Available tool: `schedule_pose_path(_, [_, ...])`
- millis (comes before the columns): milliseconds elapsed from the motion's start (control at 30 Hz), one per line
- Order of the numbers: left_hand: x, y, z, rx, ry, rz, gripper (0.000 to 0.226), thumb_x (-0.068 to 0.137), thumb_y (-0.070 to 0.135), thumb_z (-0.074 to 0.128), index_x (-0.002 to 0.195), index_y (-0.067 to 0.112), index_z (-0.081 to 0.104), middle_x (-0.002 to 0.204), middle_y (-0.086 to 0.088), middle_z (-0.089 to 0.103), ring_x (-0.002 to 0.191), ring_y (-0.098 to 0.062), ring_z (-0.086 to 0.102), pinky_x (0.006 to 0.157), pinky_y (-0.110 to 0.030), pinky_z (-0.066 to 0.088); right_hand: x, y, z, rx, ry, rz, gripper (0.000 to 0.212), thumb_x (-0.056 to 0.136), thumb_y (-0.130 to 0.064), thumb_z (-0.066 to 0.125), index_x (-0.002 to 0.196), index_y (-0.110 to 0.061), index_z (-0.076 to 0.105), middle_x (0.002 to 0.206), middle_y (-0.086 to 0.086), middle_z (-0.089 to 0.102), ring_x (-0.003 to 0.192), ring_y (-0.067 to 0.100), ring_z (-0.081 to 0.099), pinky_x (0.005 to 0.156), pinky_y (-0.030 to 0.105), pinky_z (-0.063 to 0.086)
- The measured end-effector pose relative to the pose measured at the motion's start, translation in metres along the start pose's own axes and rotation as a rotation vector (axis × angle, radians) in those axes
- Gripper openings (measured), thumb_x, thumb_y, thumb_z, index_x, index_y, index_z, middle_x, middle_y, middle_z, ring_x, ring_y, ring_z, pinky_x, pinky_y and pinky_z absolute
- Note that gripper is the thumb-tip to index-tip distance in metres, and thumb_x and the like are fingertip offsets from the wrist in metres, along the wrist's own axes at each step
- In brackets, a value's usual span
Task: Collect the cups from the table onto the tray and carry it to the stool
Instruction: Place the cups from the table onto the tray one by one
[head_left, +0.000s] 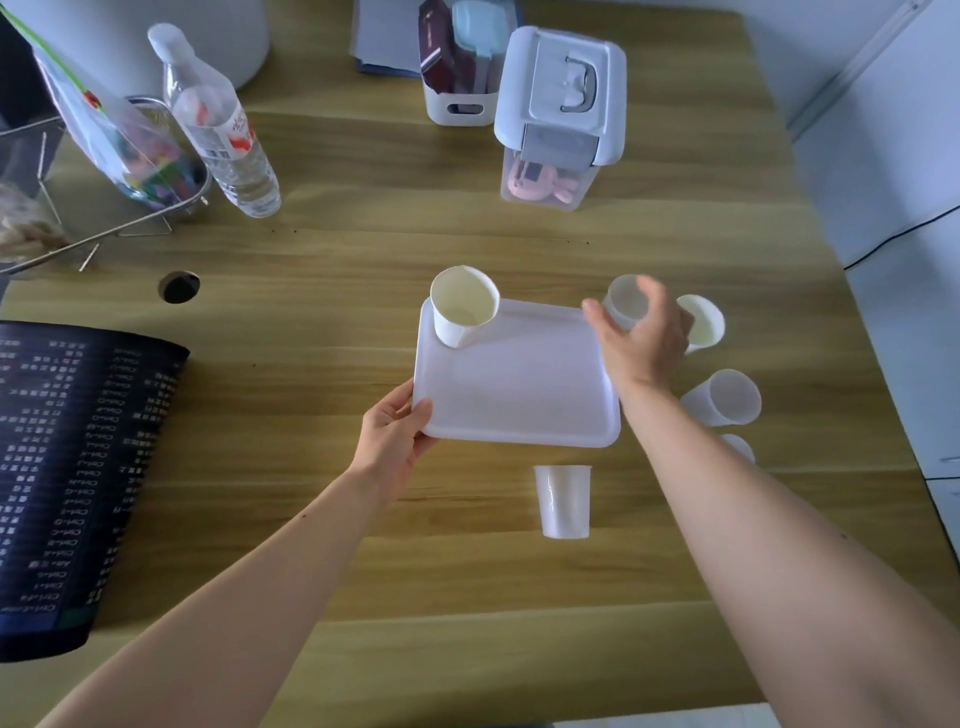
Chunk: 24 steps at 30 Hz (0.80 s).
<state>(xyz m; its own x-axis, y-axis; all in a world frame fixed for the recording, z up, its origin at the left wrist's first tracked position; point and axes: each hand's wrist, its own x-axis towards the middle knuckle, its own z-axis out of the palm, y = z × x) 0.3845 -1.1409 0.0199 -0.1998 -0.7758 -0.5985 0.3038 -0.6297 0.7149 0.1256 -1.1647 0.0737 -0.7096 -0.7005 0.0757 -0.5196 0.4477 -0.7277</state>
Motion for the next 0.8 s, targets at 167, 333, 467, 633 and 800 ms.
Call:
schedule_pose_path(167, [0.004, 0.001, -0.009, 0.017, 0.016, -0.002, 0.034, 0.094, 0.002, 0.055, 0.125, 0.014, 0.061, 0.104, -0.003, 0.074, 0.094, -0.017, 0.07, 0.078, -0.026, 0.057, 0.036, 0.014, -0.002, -0.289, -0.091, 0.048, 0.086, 0.073, -0.047, 0.078, 0.142, -0.012, 0.042, 0.142, 0.011, 0.051, 0.139, 0.032, 0.032, 0.112, 0.046, 0.028])
schedule_pose_path(333, [0.007, 0.001, -0.011, 0.038, 0.028, 0.0, 0.032, 0.094, 0.003, 0.055, 0.121, 0.015, 0.064, 0.104, -0.003, 0.074, 0.094, -0.017, 0.069, 0.078, -0.026, 0.057, 0.052, 0.015, 0.006, -0.393, -0.158, 0.05, 0.089, 0.073, -0.046, 0.078, 0.145, -0.012, 0.038, 0.142, 0.011, 0.052, 0.143, 0.031, 0.027, 0.116, 0.046, 0.019])
schedule_pose_path(467, [0.009, 0.001, -0.011, 0.037, 0.035, -0.006, 0.03, 0.094, 0.003, 0.055, 0.119, 0.017, 0.065, 0.104, -0.003, 0.074, 0.094, -0.017, 0.069, 0.081, -0.027, 0.057, 0.059, 0.014, 0.01, -0.453, -0.169, 0.059, 0.079, 0.072, -0.043, 0.081, 0.134, -0.01, 0.047, 0.134, 0.015, 0.058, 0.136, 0.034, 0.034, 0.113, 0.046, 0.02])
schedule_pose_path(633, [0.011, 0.0, -0.01, 0.033, 0.034, -0.003, 0.032, 0.094, 0.003, 0.054, 0.121, 0.016, 0.063, 0.103, -0.001, 0.075, 0.093, -0.015, 0.07, 0.079, -0.026, 0.057, 0.063, 0.013, 0.013, -0.452, -0.136, 0.054, 0.064, 0.068, -0.041, 0.08, 0.119, -0.012, 0.054, 0.121, 0.014, 0.065, 0.126, 0.035, 0.042, 0.106, 0.047, 0.026])
schedule_pose_path(800, [0.011, 0.0, -0.003, 0.026, 0.033, 0.002, 0.03, 0.094, 0.001, 0.053, 0.117, 0.017, 0.065, 0.098, 0.001, 0.076, 0.089, -0.012, 0.071, 0.074, -0.023, 0.057, 0.059, -0.005, 0.007, -0.337, -0.084, -0.017, 0.068, 0.066, -0.043, 0.079, 0.123, -0.015, 0.055, 0.122, 0.006, 0.064, 0.123, 0.031, 0.044, 0.101, 0.043, 0.028])
